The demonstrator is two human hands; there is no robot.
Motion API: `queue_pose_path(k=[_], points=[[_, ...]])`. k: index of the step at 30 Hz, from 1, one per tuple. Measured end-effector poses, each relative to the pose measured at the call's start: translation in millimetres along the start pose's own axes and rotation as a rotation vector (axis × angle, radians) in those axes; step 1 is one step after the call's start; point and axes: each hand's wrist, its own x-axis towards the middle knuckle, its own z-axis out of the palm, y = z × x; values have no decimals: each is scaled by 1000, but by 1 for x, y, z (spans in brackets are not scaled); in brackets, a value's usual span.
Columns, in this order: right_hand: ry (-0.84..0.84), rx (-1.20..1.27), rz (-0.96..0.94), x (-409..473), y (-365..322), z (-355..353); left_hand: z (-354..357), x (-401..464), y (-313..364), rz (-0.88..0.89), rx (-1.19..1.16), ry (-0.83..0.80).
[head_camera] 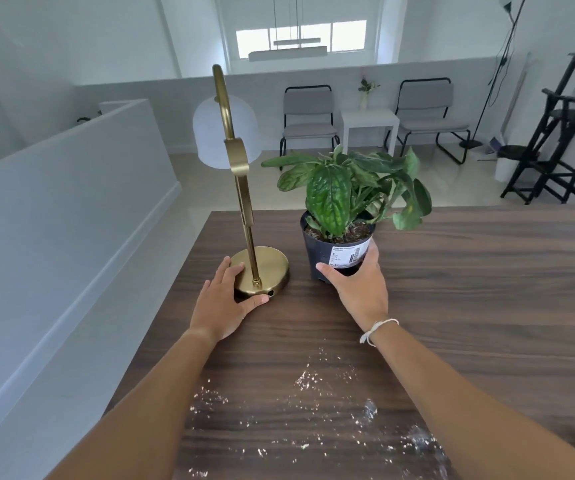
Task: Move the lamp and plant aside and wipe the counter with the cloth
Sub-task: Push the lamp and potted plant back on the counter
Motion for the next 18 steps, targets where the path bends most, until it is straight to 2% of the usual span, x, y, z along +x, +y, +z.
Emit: queue_pose_path(k=[18], points=[[53, -34, -2, 37, -5, 35, 1, 43, -5, -74, 26, 48]])
